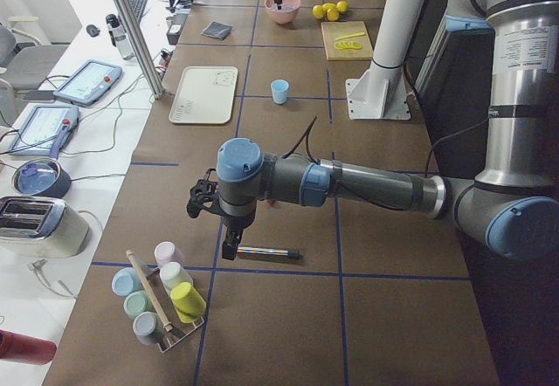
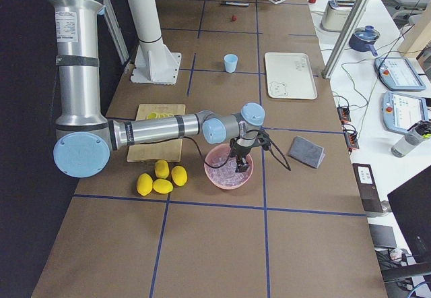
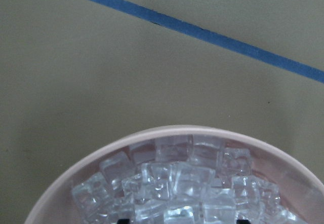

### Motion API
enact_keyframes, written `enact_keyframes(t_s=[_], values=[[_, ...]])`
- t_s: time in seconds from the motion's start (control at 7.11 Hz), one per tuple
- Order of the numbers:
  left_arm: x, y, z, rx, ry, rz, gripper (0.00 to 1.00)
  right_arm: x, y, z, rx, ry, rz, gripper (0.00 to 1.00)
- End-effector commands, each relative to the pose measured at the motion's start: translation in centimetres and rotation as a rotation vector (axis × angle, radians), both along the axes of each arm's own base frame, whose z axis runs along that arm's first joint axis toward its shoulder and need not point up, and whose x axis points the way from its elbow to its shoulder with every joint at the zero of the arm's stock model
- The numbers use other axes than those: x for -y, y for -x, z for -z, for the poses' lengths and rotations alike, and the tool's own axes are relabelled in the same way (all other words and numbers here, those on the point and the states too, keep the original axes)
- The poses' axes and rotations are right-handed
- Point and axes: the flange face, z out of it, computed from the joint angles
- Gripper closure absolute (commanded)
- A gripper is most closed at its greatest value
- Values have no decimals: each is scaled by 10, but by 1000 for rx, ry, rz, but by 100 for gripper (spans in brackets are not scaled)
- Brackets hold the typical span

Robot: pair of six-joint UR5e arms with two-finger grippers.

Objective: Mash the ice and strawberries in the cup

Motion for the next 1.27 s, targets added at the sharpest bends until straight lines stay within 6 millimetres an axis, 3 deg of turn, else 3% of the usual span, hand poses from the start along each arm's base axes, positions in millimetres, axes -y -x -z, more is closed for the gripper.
enact_keyframes(t_s=[0.0, 0.56, 1.13], values=[[0, 0, 1, 0, -1, 0, 0, -1, 0, -2, -1, 3, 2, 28], [0, 0, 1, 0, -1, 0, 0, -5, -1, -4, -2, 7, 6, 28], [1, 0, 1, 0, -1, 0, 0, -9, 11, -5, -4, 12, 23, 30]])
